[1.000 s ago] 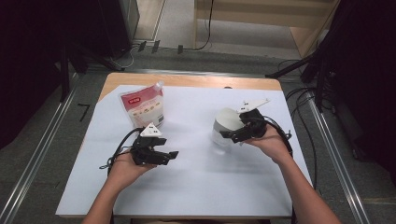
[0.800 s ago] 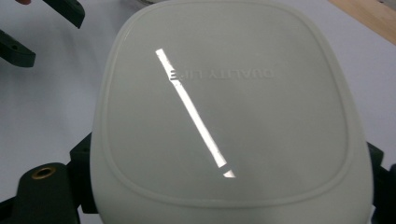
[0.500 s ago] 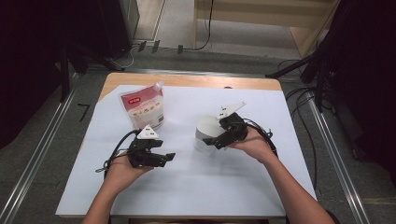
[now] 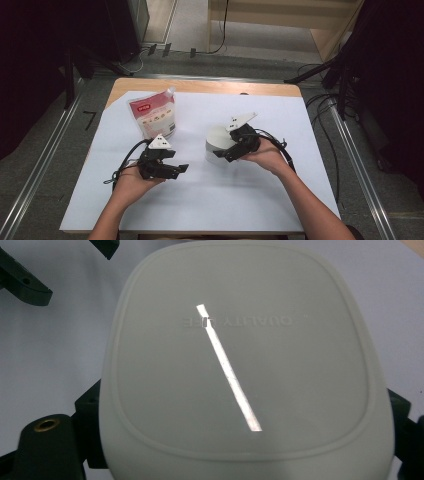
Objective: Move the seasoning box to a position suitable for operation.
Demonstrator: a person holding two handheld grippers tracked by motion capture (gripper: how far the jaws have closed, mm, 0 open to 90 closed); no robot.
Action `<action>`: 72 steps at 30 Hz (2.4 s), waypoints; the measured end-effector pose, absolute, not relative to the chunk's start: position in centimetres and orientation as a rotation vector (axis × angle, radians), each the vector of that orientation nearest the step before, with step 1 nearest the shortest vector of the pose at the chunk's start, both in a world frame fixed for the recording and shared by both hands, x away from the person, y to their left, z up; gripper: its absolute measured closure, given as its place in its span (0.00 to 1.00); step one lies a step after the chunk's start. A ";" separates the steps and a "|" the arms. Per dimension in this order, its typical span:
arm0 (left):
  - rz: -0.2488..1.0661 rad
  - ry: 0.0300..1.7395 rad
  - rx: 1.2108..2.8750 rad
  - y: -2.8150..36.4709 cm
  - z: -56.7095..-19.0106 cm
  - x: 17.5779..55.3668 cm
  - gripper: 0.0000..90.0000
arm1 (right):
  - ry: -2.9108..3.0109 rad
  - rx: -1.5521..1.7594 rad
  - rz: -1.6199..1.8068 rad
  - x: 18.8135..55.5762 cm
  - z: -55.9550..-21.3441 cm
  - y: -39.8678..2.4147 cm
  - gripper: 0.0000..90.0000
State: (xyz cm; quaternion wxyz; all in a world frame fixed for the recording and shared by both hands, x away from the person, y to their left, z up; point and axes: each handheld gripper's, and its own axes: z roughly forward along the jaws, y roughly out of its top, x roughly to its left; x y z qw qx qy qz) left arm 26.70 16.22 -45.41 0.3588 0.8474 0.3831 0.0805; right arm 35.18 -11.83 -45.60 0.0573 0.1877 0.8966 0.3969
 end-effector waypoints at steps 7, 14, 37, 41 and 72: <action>0.224 0.998 2.191 16.6 -45.4 26.7 0.34 | 2.707 0.563 1.227 35.0 -45.9 -11.9 0.17; 0.226 0.993 2.183 16.7 -45.3 26.8 0.34 | 2.722 0.629 1.271 35.3 -45.7 -12.3 0.13; 0.196 0.823 2.173 14.9 -43.3 27.7 0.38 | 2.698 0.740 1.404 33.9 -41.6 -18.2 0.20; 0.144 0.830 2.213 14.5 -42.9 28.8 0.36 | 2.681 0.721 1.371 33.0 -41.7 -19.0 0.32; 0.062 0.735 2.214 13.9 -43.2 32.8 0.61 | 2.614 0.814 1.381 29.4 -45.2 -19.1 0.95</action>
